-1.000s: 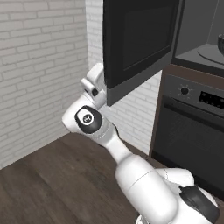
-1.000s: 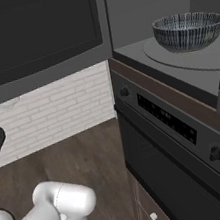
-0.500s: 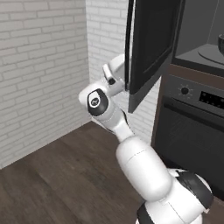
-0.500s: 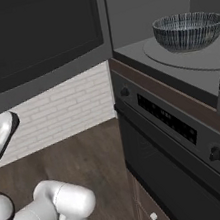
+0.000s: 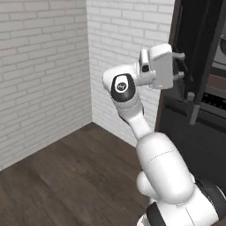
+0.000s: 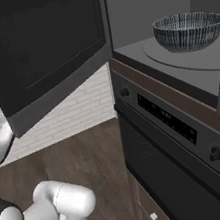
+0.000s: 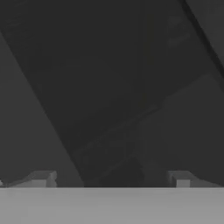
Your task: Pick the garlic from the sink and place it in the bowl. Then pick the bowl and place it in the microwave. Then close the microwave door and press the start button.
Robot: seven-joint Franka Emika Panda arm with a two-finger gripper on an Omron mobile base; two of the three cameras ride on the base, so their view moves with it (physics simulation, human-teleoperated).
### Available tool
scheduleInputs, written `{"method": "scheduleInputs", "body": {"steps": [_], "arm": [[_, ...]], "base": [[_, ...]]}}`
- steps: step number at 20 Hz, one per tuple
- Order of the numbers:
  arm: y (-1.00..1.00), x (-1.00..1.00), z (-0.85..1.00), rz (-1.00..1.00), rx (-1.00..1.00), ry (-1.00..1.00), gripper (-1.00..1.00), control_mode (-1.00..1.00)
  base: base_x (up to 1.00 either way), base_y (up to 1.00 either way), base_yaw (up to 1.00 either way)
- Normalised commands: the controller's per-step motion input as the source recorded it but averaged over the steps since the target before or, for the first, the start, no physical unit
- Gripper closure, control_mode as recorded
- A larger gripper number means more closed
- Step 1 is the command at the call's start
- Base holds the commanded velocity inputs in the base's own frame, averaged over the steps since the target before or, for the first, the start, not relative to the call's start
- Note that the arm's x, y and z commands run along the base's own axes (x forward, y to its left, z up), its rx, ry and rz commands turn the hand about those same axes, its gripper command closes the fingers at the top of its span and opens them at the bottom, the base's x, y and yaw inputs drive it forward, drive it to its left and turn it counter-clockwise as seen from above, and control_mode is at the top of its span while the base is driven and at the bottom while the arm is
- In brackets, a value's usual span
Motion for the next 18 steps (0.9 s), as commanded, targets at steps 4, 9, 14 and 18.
{"method": "scheduleInputs", "body": {"steps": [4,9,14,18], "arm": [[-0.99,-0.95,0.24,0.00,0.47,0.00,-1.00,-1.00],[-0.86,-0.20,-0.02,0.07,0.49,-0.07,-1.00,-1.00],[-0.73,0.57,-0.33,0.12,0.36,-0.20,-1.00,-1.00],[-0.67,0.81,-0.14,0.14,0.30,-0.33,-1.00,-1.00]], "base": [[0.00,0.00,0.00],[0.00,0.00,0.00],[0.00,0.00,0.00],[0.00,0.00,0.00]]}}
